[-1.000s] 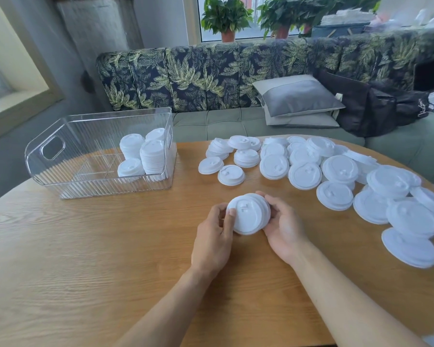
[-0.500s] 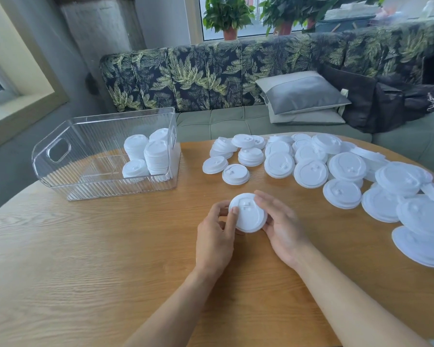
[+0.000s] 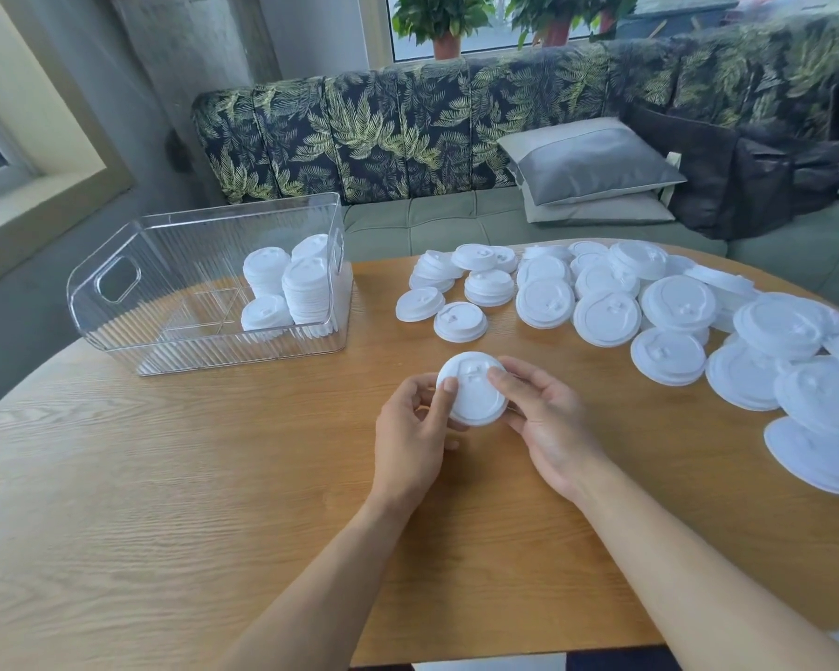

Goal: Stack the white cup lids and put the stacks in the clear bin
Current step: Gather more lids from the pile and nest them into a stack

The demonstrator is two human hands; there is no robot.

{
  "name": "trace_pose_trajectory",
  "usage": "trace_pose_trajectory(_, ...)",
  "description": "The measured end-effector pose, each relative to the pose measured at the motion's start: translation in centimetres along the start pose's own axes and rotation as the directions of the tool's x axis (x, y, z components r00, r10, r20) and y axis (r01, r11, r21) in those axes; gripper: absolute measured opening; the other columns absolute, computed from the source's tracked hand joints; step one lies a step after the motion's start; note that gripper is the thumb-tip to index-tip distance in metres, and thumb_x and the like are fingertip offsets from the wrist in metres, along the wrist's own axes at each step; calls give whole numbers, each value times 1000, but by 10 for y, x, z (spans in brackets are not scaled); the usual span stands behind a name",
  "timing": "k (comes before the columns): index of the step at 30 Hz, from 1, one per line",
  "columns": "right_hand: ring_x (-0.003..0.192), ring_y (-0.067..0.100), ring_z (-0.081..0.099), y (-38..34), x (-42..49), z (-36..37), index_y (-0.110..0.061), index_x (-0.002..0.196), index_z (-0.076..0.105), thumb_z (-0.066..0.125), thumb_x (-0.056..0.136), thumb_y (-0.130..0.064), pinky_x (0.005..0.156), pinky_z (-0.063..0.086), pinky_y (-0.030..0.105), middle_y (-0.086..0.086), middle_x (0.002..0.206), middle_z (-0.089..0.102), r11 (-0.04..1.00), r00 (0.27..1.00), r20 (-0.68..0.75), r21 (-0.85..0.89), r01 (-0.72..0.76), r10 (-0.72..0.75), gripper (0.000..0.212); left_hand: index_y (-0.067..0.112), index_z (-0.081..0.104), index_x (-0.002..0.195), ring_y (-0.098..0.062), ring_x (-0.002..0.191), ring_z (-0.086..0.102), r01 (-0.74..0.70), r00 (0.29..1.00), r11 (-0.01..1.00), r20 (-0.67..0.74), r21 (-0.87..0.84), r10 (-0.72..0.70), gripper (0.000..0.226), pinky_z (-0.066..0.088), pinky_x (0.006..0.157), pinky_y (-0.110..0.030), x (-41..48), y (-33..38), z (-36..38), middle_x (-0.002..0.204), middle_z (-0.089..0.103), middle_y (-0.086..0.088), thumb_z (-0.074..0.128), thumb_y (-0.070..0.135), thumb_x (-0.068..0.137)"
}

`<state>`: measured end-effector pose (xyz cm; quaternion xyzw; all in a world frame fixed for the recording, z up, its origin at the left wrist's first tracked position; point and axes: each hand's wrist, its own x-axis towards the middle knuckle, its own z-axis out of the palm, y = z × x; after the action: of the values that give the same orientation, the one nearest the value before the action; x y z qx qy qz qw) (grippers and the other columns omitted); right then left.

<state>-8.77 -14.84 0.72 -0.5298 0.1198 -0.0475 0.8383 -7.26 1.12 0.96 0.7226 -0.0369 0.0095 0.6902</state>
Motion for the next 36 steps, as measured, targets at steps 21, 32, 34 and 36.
trace_pose_trajectory(21,103,18,75,4,5,11,-11,113,75,81,89,-26,100,57,39,4,105,81,997,985,-160,-54,52,-60,29,10,65,121,-18,88,79,148,979,980,159,-132,-126,33,59,64,-25,14,0,-9,97,81,-6,73,32,98)
trace_pose_trajectory(32,121,7,56,8,52,21,-23,130,64,69,94,-20,101,40,21,-17,124,61,635,885,-141,-746,200,-444,36,15,61,118,-17,88,77,81,993,986,-68,-143,-92,22,63,63,-33,69,-6,-34,98,79,-7,70,26,100)
trace_pose_trajectory(34,130,10,50,8,67,25,-20,137,60,70,94,-24,101,34,19,-13,131,56,523,893,-59,-827,207,-446,44,15,61,119,-14,85,77,74,994,987,-73,-142,-85,21,64,63,-33,78,-6,-37,92,79,-1,68,25,102)
trace_pose_trajectory(36,131,13,51,7,83,30,-21,141,56,70,94,-33,100,39,23,-8,140,54,441,908,2,-874,205,-418,50,13,61,121,-11,82,76,74,992,987,-91,-145,-88,23,63,61,-32,85,-8,-38,88,79,3,67,24,102)
